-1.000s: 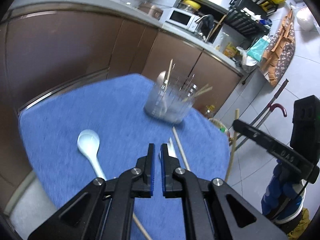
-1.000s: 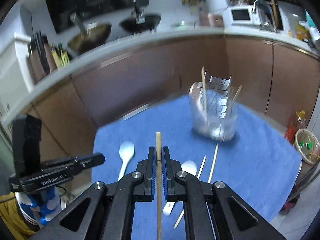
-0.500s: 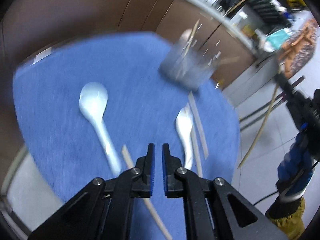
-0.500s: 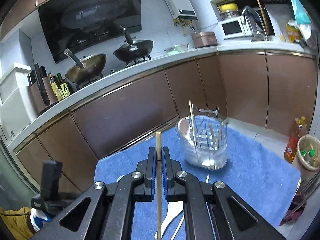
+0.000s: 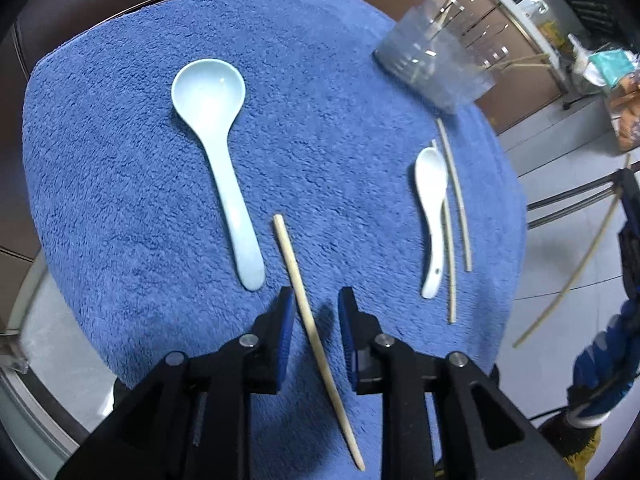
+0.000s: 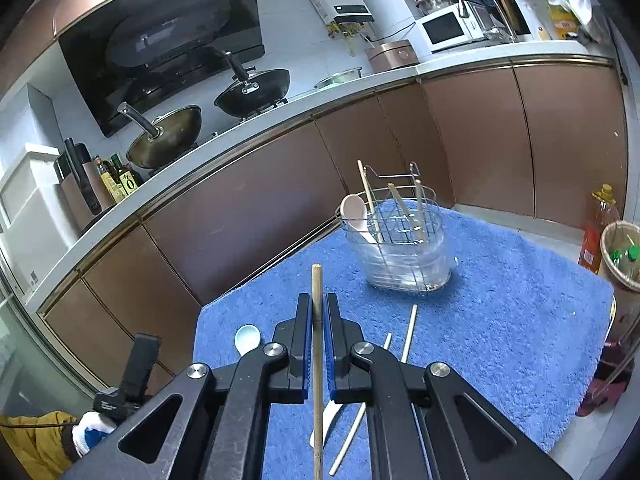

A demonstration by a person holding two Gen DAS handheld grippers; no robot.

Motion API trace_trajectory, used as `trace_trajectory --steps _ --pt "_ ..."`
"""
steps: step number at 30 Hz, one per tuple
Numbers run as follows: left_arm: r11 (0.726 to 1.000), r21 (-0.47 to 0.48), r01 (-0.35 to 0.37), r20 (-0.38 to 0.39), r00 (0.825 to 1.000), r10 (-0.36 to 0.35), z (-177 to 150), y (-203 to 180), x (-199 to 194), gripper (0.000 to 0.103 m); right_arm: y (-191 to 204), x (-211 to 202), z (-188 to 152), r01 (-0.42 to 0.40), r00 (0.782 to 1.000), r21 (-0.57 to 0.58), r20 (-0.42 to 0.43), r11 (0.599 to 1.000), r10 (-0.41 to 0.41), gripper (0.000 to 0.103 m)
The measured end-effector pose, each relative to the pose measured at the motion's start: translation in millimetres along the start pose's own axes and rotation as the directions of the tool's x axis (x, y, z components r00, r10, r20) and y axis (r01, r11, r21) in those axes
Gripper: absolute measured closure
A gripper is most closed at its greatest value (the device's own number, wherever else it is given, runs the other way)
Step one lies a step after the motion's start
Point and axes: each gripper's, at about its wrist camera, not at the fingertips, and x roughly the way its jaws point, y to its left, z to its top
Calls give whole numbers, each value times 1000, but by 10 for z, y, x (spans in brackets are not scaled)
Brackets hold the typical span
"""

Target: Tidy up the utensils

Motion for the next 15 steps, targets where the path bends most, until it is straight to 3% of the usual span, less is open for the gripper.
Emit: trace_trajectory --steps 2,8,11,15 --pt "999 1 -43 -9 999 43 41 -24 54 82 -49 -27 -22 -2 1000 11 4 1000 2 97" --pt "996 29 -83 -27 996 84 136 -93 160 84 -121 -61 -42 -3 1000 27 8 1000 3 97" --pt "992 49 -114 -20 993 115 163 -154 203 95 -125 -64 -61 -3 1000 28 6 1000 3 97" --pt "995 64 -79 21 997 78 130 -205 157 99 -91 -62 -63 1 1000 22 0 1000 -1 97"
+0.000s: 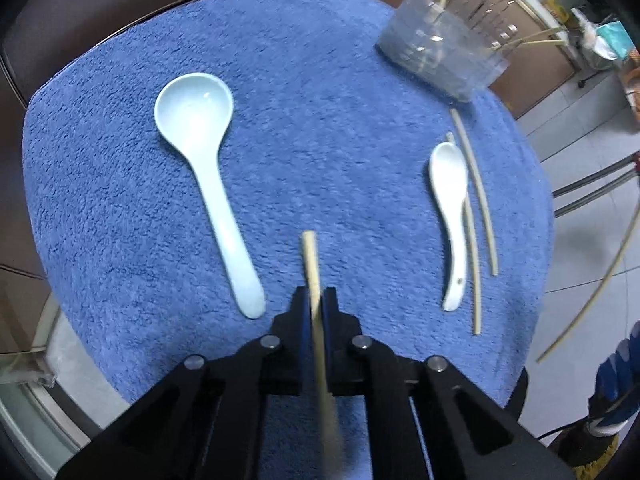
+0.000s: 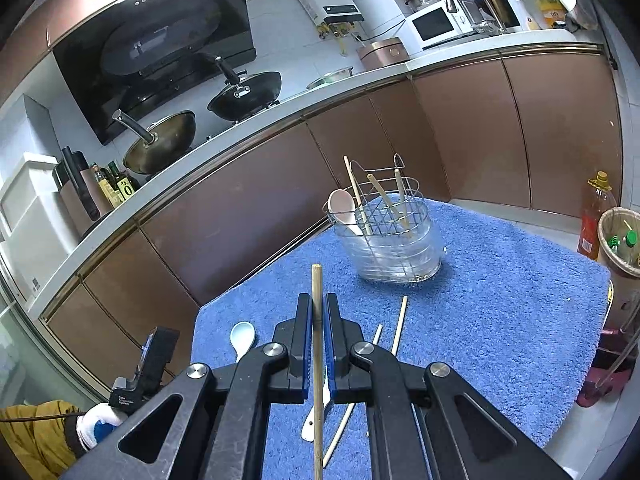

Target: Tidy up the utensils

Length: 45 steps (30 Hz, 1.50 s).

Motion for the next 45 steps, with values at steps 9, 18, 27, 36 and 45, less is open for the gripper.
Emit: trace_trajectory --steps 9,18,27,36,45 --pt "986 129 106 337 930 -144 297 -404 -848 99 237 -1 296 10 997 -66 77 998 -5 97" --pt "974 197 108 689 692 -216 1293 -1009 -1713 99 490 84 1226 82 937 -164 349 983 -20 97" --pt "983 170 75 860 475 -185 2170 -1540 -1620 99 176 801 1757 238 870 -149 472 960 -142 97" --pt "994 106 -14 882 464 -88 2365 -1565 -627 98 -327 1382 1499 307 869 -112 438 945 -230 96" --pt "992 125 14 871 477 -117 2105 -1328 -621 73 -347 1286 1221 323 886 -110 385 940 -259 86"
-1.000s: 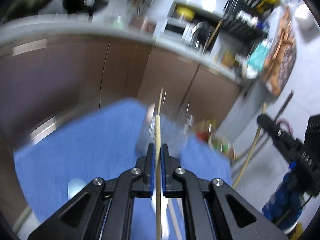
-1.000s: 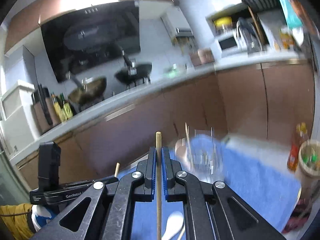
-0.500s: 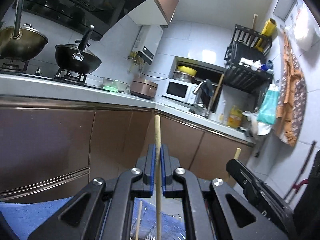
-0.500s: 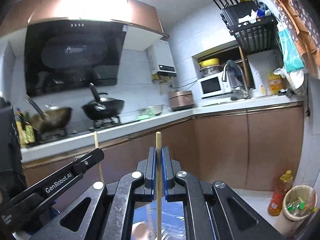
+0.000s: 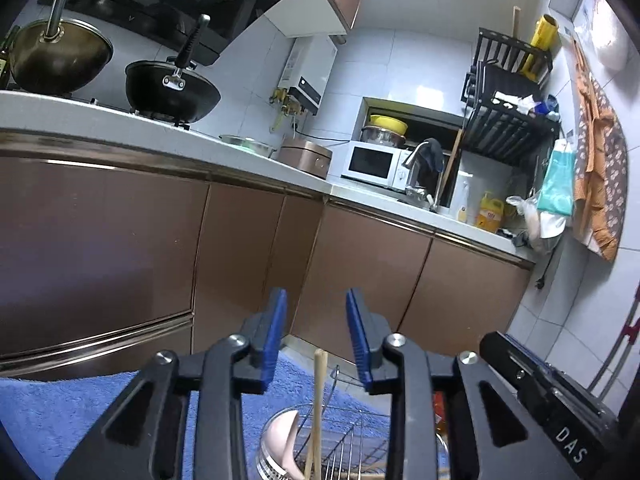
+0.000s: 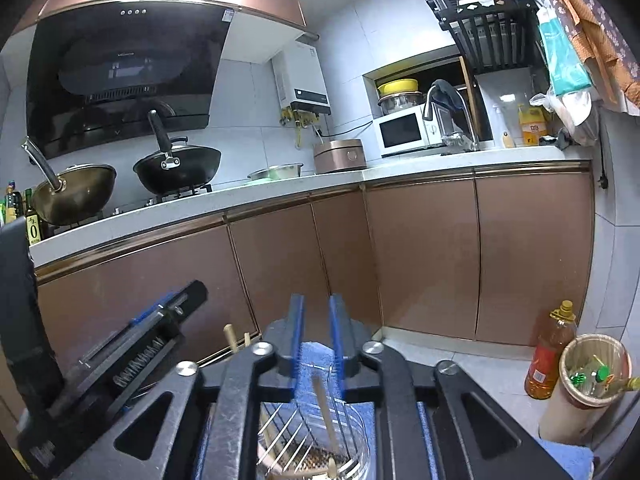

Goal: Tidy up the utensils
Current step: 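Open both tools over the holder to drop the chopsticks in, then move both tools back toward the remaining utensils on the towel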

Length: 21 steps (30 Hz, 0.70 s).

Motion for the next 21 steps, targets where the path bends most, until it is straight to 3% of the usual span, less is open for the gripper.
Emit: trace_trajectory --steps 6,11,17,21 --pt "1000 12 19 -34 999 -19 361 143 -596 56 33 -535 232 6 1000 30 21 1000 -7 85" --pt "1000 10 26 -100 995 -25 519 340 -1169 55 106 -1081 347 -13 1000 67 -7 998 13 81" --pt "1000 -17 8 -227 974 -11 373 683 -1736 55 214 -1626 236 -50 994 88 -90 995 58 79" --pt "999 -15 -30 -311 950 24 148 926 -2084 55 275 -1863 86 -77 985 90 -145 993 89 79"
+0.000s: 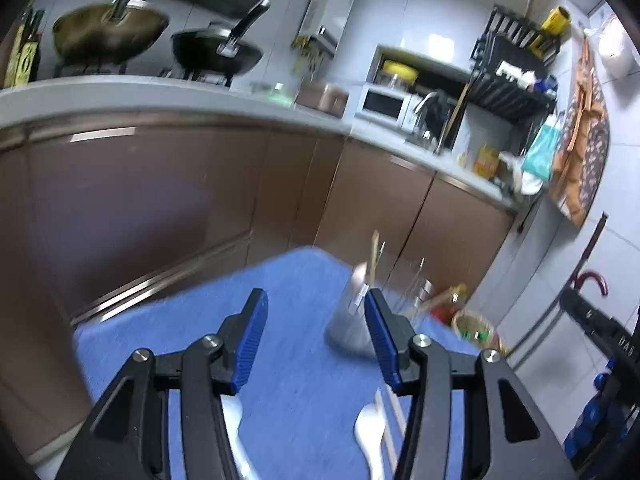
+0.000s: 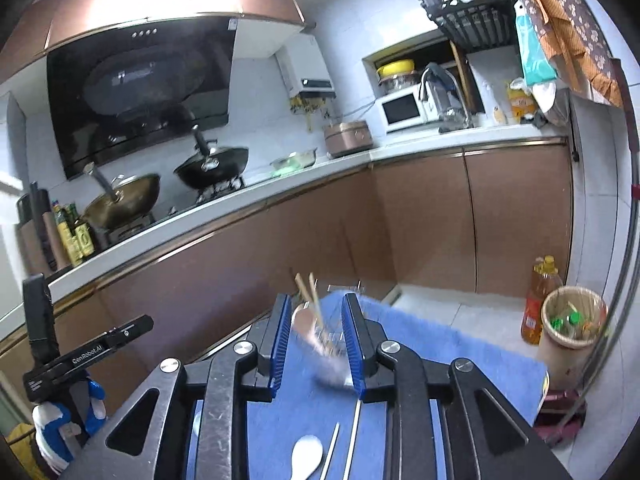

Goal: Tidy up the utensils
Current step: 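Move both tools back toward the remaining utensils on the towel, then grasp a white spoon by its bowl with the left tool while the right tool grasps a chopstick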

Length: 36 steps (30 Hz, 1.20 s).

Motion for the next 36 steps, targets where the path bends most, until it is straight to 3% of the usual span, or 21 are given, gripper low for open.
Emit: trace_trajectory --steps 5,14,19,25,30,36 --pt "999 -46 -27 -80 996 24 -338 332 -248 55 48 -115 -257 -63 994 4 -90 998 63 79" --pt "992 -110 -57 -140 989 42 -651 715 -518 55 11 -229 -517 -53 986 28 -159 998 57 79" --pt "990 -134 -46 -183 983 21 -754 815 -454 55 -80 -248 -621 -26 982 47 -185 999 34 79" --pt "983 -175 -54 -268 963 6 -952 971 -230 55 -178 -149 -790 -7 971 56 -239 998 20 79" --pt "981 -179 -68 -316 949 8 -1091 1038 -95 55 -313 4 -938 12 956 76 -294 997 11 79" --pt "987 -159 -21 -367 929 -39 -1178 894 93 55 -375 271 -1062 15 930 75 -368 997 14 79"
